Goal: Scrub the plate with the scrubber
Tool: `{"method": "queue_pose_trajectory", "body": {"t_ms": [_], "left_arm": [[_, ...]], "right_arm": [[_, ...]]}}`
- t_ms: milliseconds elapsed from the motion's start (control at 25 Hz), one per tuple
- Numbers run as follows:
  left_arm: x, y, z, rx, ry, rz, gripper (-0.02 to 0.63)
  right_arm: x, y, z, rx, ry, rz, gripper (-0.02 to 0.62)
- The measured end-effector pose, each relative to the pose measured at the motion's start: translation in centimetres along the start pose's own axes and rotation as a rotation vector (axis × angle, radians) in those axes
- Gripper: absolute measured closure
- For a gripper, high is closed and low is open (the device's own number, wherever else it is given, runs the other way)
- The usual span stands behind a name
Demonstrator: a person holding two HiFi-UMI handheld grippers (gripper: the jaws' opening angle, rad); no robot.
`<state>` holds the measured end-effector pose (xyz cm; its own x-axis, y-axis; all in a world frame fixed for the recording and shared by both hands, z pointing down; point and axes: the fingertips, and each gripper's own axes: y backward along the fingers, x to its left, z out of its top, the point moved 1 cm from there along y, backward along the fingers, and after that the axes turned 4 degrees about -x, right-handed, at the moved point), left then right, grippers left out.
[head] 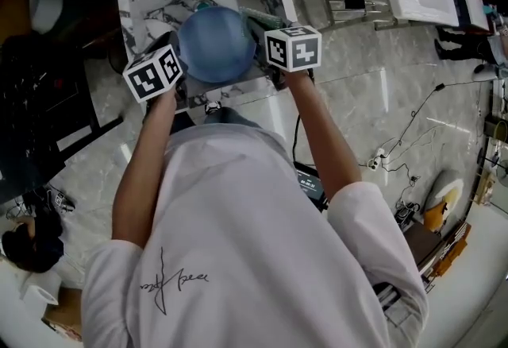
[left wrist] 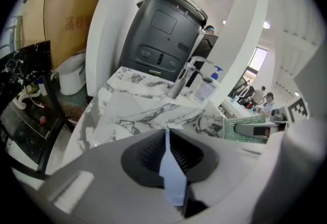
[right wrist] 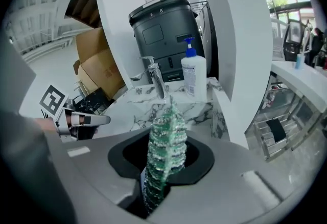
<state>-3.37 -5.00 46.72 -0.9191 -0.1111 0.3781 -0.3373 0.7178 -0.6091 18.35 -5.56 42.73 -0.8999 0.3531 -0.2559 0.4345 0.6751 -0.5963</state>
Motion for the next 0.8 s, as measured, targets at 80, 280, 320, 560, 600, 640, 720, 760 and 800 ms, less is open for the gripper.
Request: {"method": "queue_pose_trajectory", "body": {"t_ms": [80,280,320,560,600,640,720,760,800], "left_arm": [[-1.1,0.5,0.7,-0.026,-0.006,-0.022,0.53],[-3.4,2.5,3.0,-0.108,-0.038,-0.069,0.541],[-3.7,3.0,3.4,-0.125,-0.043,-0.076,0.546],[-5.0,5.5,4.6,-0.204,-0.075,-0.103,0.552],[-5.2,5.9,4.7,-0.216,-0.08,-0.109,0.552],[-5.5,6.4,4.9,-0.229,-0.086,-0.117,0.552],[-6.1,7.6,5.5,-0.254,-0.092,-0.136,0.552],[-6.4,8.3,5.8,-0.267,-0.09,-0.147,0.552],[-6.8,8.9,6.1,-0.279,-0.085,-0.159,0.552]], "right_arm": [[0.2,1.0,0.7,-0.033,0.008,0.003,0.522],[0.7,3.6,2.5,-0.107,0.039,-0.001,0.522],[0.8,4.1,2.9,-0.122,0.046,-0.004,0.522],[2.2,6.8,5.2,-0.22,0.083,0.023,0.522],[2.4,7.2,5.5,-0.234,0.09,0.028,0.522],[2.6,7.6,5.8,-0.244,0.095,0.033,0.522],[3.1,8.5,6.3,-0.256,0.108,0.046,0.522],[3.5,8.9,6.5,-0.264,0.115,0.054,0.522],[3.7,9.4,6.9,-0.273,0.123,0.062,0.522]]}}
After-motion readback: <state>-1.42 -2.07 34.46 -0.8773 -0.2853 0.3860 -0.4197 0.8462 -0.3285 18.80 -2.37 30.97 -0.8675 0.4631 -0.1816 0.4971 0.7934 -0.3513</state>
